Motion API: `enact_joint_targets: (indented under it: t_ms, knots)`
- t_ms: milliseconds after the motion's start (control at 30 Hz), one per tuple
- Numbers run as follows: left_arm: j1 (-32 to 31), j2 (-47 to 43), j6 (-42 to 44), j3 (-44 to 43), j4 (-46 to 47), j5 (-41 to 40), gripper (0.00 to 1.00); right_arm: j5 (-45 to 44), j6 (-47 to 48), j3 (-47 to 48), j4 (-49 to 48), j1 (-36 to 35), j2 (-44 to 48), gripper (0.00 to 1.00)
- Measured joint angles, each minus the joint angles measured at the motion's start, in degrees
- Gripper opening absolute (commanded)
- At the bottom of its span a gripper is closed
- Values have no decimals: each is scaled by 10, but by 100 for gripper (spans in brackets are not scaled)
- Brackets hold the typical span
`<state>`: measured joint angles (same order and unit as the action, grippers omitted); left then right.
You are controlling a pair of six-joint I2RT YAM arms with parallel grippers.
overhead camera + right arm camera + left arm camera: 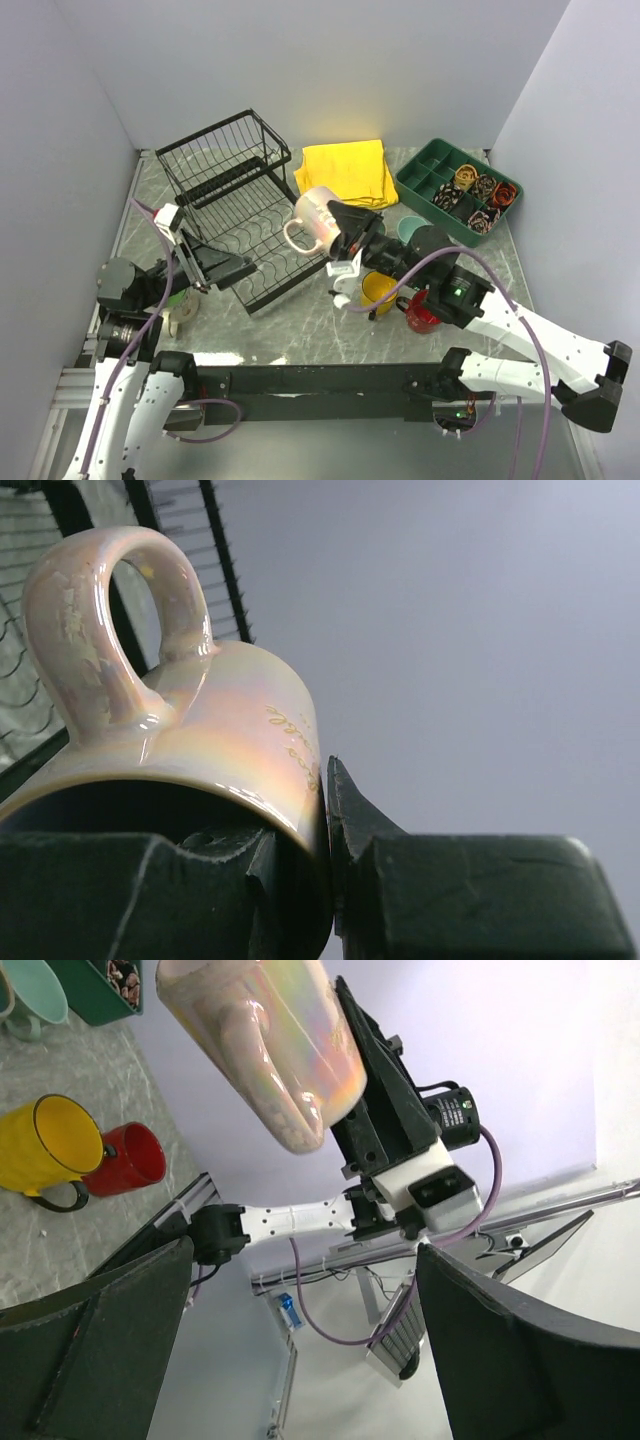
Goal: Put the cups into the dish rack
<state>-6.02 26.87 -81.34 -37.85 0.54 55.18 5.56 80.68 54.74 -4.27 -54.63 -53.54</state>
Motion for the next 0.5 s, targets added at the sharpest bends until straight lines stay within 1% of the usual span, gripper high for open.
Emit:
enact_joint_targets:
  t_ms: [133, 167, 400, 500]
  knots:
    - [-17, 14, 17, -3, -14, -2, 93, 29, 45, -10, -45, -25, -12, 0]
    - [-21, 19, 23, -4, -20, -5, 89, 37, 58, -13, -61, -32, -14, 0]
    - [-71, 42, 33, -8, -20, -26, 86, 78, 120, -42, -159, -63, -34, 0]
    - [-102, 49, 35, -11, -16, -32, 86, 86, 135, -46, -176, -73, -57, 0]
